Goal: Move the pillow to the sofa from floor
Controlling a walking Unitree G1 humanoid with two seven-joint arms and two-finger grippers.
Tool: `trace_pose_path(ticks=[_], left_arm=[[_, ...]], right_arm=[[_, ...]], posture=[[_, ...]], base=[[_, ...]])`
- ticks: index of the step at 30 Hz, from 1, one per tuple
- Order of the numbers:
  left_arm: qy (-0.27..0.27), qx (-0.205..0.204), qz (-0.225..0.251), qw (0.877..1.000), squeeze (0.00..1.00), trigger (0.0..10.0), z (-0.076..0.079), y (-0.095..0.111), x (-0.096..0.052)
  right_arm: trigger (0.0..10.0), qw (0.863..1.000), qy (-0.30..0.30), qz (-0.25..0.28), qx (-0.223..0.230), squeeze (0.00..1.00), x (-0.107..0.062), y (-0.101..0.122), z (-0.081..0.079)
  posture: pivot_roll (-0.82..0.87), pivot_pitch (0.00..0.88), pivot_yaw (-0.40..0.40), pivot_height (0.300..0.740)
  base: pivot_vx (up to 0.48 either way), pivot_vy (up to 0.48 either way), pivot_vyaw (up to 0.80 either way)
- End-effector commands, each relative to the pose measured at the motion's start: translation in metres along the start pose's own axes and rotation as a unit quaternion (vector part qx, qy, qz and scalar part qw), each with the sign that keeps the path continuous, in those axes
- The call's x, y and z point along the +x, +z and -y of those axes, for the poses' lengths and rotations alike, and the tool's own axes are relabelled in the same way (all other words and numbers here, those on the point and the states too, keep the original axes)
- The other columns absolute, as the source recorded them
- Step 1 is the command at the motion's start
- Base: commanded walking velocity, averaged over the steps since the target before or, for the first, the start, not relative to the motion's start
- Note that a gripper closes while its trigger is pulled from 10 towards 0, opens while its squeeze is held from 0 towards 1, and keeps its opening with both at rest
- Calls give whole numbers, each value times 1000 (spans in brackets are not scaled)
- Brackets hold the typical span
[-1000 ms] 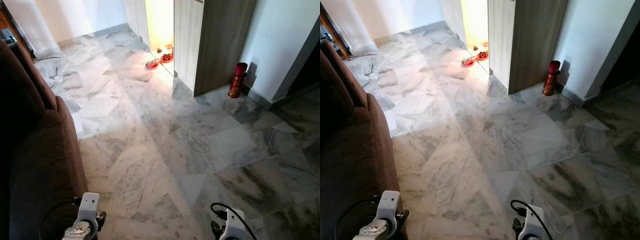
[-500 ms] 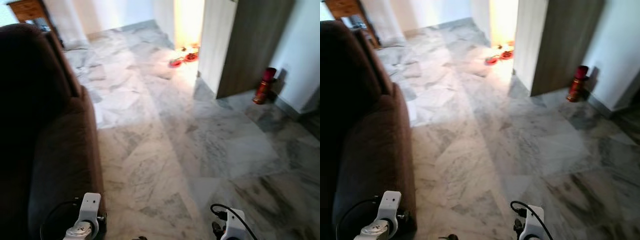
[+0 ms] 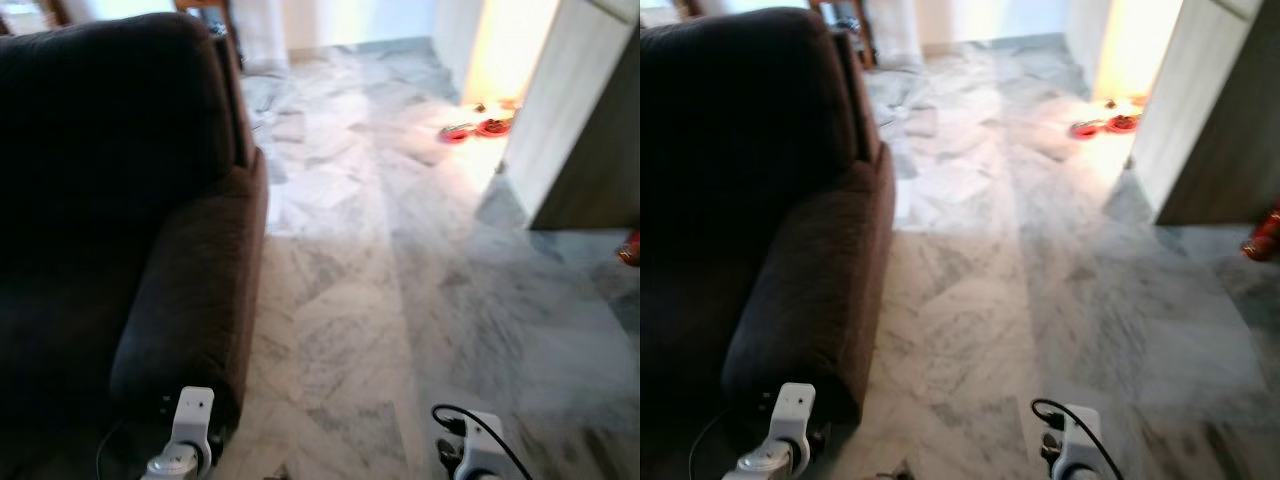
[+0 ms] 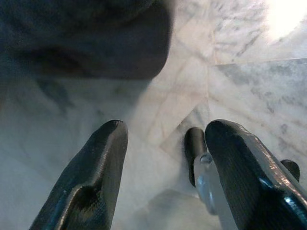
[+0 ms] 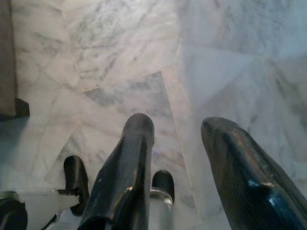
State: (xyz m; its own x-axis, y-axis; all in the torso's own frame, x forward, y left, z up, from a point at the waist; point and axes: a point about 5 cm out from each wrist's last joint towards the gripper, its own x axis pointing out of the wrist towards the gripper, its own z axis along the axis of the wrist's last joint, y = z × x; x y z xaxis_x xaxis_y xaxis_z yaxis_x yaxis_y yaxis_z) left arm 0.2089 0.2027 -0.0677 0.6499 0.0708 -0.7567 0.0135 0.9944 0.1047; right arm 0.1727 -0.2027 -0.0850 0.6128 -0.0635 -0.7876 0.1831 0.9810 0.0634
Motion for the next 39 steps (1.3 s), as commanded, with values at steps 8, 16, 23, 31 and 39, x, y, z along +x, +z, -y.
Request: trace_pose_path(ticks=[8,16,23,31,39], left_arm=[[8,-1,-19,1000,0,10000,-6,-9,-2],[10,4,-24,1000,0,10000,-8,-13,-3],[7,5,-31,999,0,10000,-7,-19,-4],[14,2,-37,999,0,10000,-21,-27,-8],[19,-1,-41,999,0,10000,-25,-27,-9]], right_arm=[[10000,1000,15,-13,9,0,1,-5,-15],[10000,1000,11,-23,1,0,1,-8,-17],[10000,1000,5,-27,4,0,0,-10,-16],[10000,1000,8,-23,17,0,0,-10,-15],[10000,999,6,-19,25,0,0,-9,-16]], posture=[[-29,12,15,740],[-31,11,26,740],[-33,1,27,740],[-36,0,27,740],[-49,13,49,740]], base=[[0,0,0],[0,254,0],[0,256,0],[0,298,0],[0,312,0]])
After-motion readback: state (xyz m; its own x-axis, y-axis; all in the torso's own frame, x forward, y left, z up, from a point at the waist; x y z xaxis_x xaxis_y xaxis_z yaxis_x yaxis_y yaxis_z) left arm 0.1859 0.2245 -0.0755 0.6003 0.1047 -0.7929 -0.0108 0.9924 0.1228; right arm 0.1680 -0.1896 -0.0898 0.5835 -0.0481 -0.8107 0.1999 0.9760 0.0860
